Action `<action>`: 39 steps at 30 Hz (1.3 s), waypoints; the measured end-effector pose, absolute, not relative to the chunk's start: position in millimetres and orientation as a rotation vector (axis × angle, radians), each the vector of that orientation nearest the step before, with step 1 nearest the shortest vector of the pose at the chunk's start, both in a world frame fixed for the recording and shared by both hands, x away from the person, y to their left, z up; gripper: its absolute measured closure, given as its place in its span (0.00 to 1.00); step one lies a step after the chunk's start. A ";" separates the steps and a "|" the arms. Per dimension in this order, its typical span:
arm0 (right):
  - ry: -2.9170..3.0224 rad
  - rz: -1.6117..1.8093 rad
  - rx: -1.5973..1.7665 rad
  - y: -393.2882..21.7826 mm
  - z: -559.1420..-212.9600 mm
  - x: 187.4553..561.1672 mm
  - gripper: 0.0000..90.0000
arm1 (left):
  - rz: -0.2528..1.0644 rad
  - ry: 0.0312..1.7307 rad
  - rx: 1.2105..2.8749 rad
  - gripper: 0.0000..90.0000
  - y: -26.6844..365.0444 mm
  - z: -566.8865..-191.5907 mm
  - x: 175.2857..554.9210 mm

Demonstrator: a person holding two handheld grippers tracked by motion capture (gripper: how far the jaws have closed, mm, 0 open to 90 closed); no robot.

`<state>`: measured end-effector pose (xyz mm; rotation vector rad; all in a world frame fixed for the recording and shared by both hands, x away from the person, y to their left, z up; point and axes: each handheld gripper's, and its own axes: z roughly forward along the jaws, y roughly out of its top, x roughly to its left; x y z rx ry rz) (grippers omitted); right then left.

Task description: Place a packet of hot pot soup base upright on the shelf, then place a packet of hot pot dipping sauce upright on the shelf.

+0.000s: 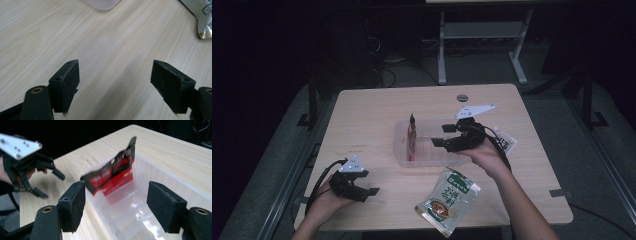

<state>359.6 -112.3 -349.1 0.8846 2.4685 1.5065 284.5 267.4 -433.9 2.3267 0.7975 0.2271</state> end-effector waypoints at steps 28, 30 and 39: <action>2.485 1.255 0.998 -193.9 -385.2 295.4 0.34 | 0.210 0.832 2.318 0.20 260.7 -434.1 280.8; 2.486 1.242 1.018 -200.1 -389.3 293.5 0.34 | 0.214 0.826 2.319 0.20 260.0 -433.4 280.2; 2.470 1.192 1.110 -226.0 -400.4 288.9 0.36 | 0.199 0.800 2.305 0.20 261.1 -435.3 281.6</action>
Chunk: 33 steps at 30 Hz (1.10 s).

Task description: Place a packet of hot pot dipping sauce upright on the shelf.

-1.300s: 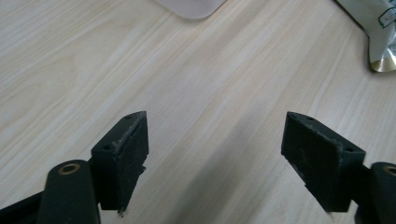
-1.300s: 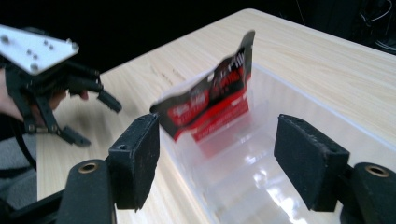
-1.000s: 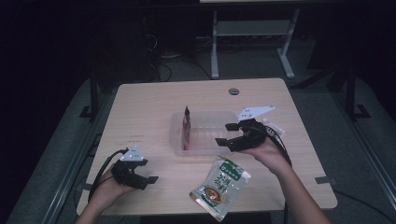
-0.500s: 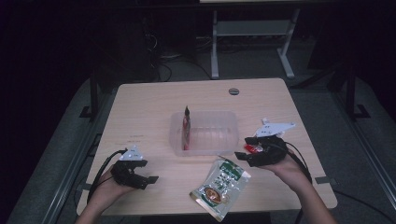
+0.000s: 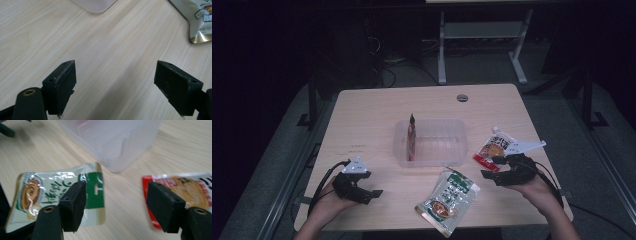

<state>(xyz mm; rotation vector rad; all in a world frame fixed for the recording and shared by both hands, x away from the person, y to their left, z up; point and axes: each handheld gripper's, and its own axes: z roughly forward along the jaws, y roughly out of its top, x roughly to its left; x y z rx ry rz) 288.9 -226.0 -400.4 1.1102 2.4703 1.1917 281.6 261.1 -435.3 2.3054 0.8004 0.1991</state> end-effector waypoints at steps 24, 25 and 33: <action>2.336 1.048 1.279 -260.1 -419.5 361.0 1.00 | 0.165 0.799 2.311 0.20 263.3 -442.1 283.9; 2.333 1.037 1.285 -259.8 -421.9 365.4 1.00 | 0.165 0.799 2.311 0.20 263.3 -442.2 283.8; 2.309 0.922 1.322 -254.7 -440.6 393.3 1.00 | 0.161 0.806 2.316 0.20 264.4 -443.5 284.6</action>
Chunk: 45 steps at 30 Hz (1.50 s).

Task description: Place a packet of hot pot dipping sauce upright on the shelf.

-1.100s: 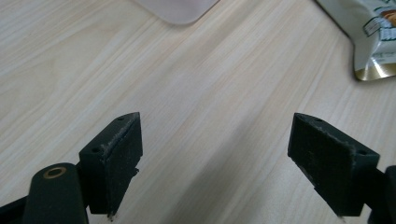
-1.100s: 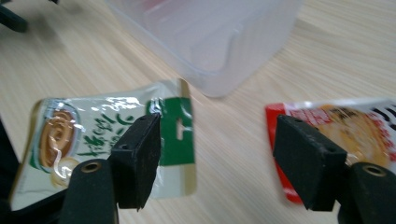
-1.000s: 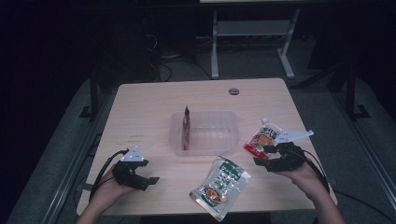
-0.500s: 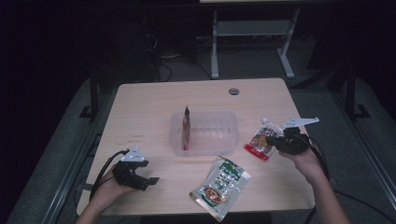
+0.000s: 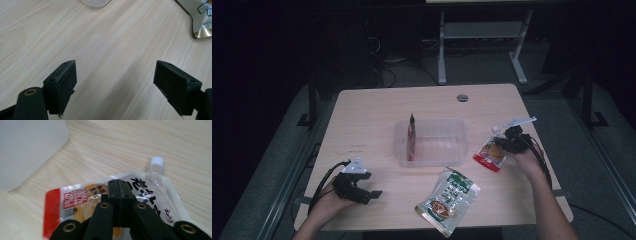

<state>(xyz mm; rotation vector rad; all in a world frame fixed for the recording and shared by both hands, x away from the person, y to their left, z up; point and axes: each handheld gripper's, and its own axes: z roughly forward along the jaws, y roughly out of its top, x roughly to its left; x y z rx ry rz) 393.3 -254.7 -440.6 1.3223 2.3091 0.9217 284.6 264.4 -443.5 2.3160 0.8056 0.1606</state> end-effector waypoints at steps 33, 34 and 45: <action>2.478 0.764 1.232 -251.2 -455.4 381.6 1.00 | 0.157 0.797 2.331 0.21 263.1 -443.3 283.6; 2.488 0.766 1.239 -251.4 -455.1 378.9 1.00 | 0.161 0.786 2.336 0.21 263.1 -443.2 284.0; 2.512 0.785 1.160 -245.4 -449.8 367.8 1.00 | 0.154 0.786 2.333 0.21 262.3 -442.9 282.9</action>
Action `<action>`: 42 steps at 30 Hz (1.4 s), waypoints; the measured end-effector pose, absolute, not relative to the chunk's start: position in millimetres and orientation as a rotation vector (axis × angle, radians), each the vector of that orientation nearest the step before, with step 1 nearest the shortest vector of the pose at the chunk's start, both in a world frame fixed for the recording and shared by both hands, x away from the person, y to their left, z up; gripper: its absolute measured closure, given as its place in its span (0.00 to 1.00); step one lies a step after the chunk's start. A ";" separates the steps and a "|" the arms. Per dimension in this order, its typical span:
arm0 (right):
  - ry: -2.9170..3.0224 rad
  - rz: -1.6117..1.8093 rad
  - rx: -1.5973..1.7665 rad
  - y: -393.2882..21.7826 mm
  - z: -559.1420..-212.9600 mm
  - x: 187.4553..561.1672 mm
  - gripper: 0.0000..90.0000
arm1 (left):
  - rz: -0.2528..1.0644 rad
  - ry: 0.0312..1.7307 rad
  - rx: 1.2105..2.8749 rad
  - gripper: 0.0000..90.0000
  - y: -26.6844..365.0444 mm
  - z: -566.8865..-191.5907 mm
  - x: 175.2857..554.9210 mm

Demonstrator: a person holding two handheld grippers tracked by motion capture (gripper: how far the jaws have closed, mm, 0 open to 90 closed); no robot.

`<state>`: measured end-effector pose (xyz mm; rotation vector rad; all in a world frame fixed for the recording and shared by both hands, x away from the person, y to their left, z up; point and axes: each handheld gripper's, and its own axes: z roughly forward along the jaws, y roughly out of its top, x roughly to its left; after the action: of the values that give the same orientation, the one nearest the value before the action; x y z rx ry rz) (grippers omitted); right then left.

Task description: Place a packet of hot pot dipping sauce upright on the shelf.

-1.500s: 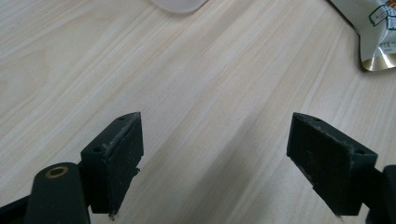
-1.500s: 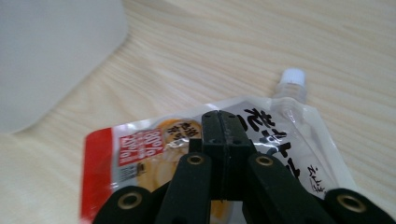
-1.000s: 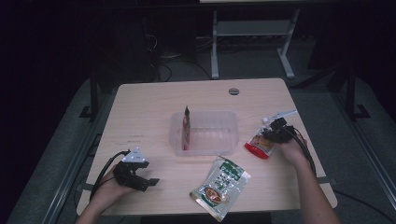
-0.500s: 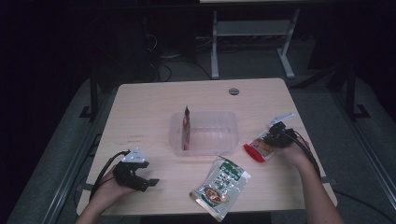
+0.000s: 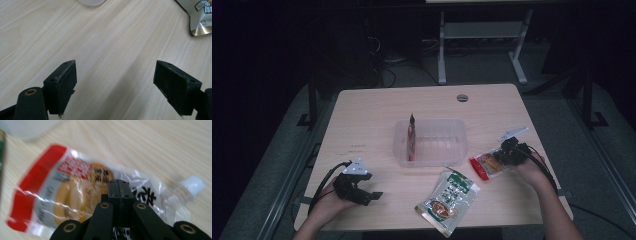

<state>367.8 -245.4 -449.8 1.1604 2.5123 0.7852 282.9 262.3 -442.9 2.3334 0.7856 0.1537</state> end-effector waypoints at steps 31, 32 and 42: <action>2.679 0.785 1.011 -214.2 -449.8 339.0 1.00 | 0.154 0.721 2.335 0.21 249.7 -436.8 277.8; 2.681 0.785 1.016 -214.3 -449.5 337.5 1.00 | 0.152 0.725 2.322 0.21 248.1 -436.6 277.0; 2.582 0.928 1.123 -235.1 -434.8 330.3 0.93 | 0.113 0.599 2.286 0.26 210.9 -420.0 271.7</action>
<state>330.3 -235.1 -434.8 1.1226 2.5825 0.9281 271.7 210.9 -420.0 2.2864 0.5991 0.1132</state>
